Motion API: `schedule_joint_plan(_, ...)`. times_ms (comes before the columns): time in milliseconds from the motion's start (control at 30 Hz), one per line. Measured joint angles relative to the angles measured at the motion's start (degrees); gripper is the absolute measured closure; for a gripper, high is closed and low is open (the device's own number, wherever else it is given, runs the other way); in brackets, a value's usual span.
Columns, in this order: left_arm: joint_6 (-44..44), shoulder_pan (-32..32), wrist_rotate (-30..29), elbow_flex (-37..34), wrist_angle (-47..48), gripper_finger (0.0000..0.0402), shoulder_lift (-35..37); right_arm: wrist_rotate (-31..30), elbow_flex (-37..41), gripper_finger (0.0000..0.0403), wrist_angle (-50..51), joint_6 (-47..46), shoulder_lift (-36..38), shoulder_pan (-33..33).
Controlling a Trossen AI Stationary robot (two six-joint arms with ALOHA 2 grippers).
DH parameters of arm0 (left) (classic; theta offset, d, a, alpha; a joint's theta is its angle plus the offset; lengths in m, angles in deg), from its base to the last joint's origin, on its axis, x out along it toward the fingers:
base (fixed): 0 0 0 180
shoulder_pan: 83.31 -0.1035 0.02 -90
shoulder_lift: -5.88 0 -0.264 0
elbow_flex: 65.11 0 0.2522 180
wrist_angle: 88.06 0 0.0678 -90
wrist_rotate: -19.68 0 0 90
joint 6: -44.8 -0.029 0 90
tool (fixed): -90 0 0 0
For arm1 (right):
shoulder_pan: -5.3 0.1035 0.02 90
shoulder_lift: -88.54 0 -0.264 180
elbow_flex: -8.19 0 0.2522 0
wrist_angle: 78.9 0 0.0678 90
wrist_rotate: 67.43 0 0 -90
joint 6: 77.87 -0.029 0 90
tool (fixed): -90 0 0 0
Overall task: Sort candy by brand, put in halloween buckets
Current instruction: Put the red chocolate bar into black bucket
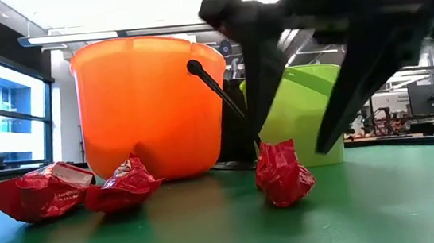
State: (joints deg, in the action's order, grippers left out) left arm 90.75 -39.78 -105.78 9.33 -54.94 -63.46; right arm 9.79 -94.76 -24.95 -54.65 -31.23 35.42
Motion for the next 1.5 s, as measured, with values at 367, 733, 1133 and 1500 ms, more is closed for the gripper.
schedule_joint_plan(367, 2.5, 0.0, 0.0, 0.0, 0.0, 0.0222, -0.1, 4.8, 0.0, 0.0236, -1.6, 6.0, -2.9, -3.5)
schedule_joint_plan(733, -5.5, 0.0, 0.2, 0.0, 0.4, 0.0222, 1.2, 6.0, -6.5, 0.0382, 8.2, -4.5, 0.3, -3.0)
schedule_joint_plan(1133, -15.7, 0.0, -7.4, 0.0, 6.4, 0.0222, 9.7, -2.7, -8.6, 0.0397, 17.3, -9.4, 18.1, -12.8)
schedule_joint_plan(1500, -17.4, 0.2, -6.4, 0.0, 7.1, 0.0222, 10.8, -2.8, 4.0, 0.0382, -1.9, -34.5, 21.2, -35.1)
